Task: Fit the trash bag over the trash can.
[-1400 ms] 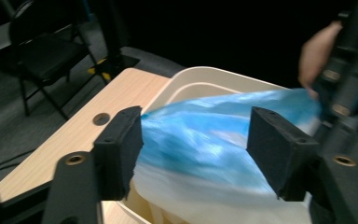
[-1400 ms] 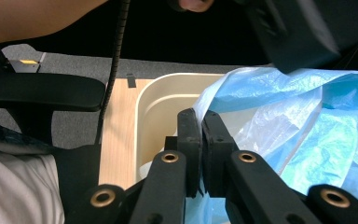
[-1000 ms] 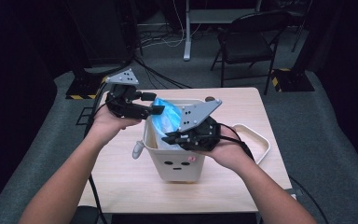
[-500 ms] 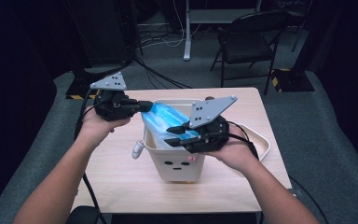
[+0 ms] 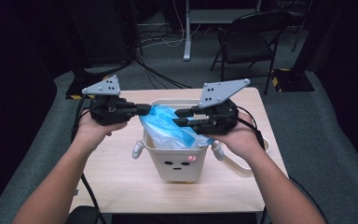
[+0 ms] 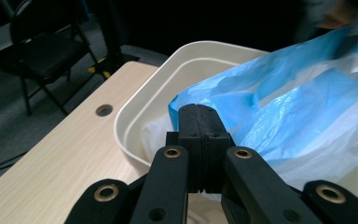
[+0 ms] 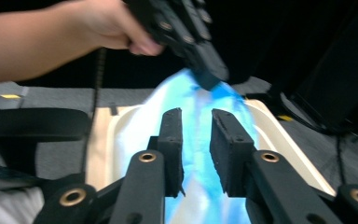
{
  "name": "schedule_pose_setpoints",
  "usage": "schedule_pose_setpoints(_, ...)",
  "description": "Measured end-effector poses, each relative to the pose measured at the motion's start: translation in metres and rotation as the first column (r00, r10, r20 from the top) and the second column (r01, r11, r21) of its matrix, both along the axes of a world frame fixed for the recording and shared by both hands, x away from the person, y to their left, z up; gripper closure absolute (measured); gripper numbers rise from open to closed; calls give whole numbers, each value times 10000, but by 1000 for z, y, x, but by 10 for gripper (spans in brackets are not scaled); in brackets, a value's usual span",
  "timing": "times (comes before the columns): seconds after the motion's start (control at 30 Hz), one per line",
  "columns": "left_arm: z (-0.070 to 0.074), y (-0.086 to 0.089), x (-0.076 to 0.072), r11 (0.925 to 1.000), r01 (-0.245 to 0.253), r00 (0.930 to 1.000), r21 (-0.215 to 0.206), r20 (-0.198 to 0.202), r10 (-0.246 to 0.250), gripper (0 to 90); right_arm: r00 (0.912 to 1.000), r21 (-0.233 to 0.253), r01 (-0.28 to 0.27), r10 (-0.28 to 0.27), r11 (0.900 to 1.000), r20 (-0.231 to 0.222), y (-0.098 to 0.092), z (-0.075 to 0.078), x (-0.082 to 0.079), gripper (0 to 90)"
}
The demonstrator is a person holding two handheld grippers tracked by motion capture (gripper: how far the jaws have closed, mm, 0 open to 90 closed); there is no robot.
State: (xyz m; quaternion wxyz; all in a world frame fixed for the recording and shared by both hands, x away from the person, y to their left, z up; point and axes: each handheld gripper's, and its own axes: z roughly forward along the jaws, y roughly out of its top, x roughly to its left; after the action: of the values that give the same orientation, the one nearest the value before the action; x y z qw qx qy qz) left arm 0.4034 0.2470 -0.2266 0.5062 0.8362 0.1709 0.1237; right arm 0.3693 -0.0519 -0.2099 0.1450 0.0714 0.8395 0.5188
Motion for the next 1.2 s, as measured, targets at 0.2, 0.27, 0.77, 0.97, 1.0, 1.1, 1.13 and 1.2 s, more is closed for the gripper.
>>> schedule_pose_setpoints(0.2, 0, 0, -5, 9992, 269, 9996, -289, 10, -269, 889, 9995, -392, 115, -127, 9992, -303, 13, -5, 20, 754)
schedule_pose_setpoints(0.27, 0, 0, -5, 9987, 351, 9994, -359, 26, -351, 890, 9993, -591, -15, -7, 9982, -382, 19, -9, 23, 746)
schedule_pose_setpoints(0.77, -1, -1, -4, 9960, 605, 9981, -662, -34, -609, 890, 9978, -1210, 194, -270, 9925, -613, 38, -22, 38, 672)
schedule_pose_setpoints(0.97, -1, 1, -4, 9962, 574, 9984, -659, 17, -574, 889, 9984, -1519, 90, -174, 9884, -543, 42, -27, 37, 892)
schedule_pose_setpoints(1.0, -1, 1, -4, 9962, 574, 9984, -659, 17, -574, 890, 9984, -1519, 90, -174, 9884, -543, 42, -27, 37, 892)
schedule_pose_setpoints(1.1, -1, 5, -2, 9970, 374, 9993, -675, 25, -373, 890, 9982, -1579, -3, -91, 9875, -585, 40, -27, 34, 900)
schedule_pose_setpoints(1.13, -1, 7, -1, 9966, 388, 9992, -722, -30, -391, 889, 9984, -1602, -99, 8, 9870, -568, 39, -27, 32, 900)
schedule_pose_setpoints(1.2, -2, 8, -1, 9967, 392, 9992, -709, -51, -397, 889, 9987, -1626, -87, 4, 9867, -505, 38, -27, 29, 900)
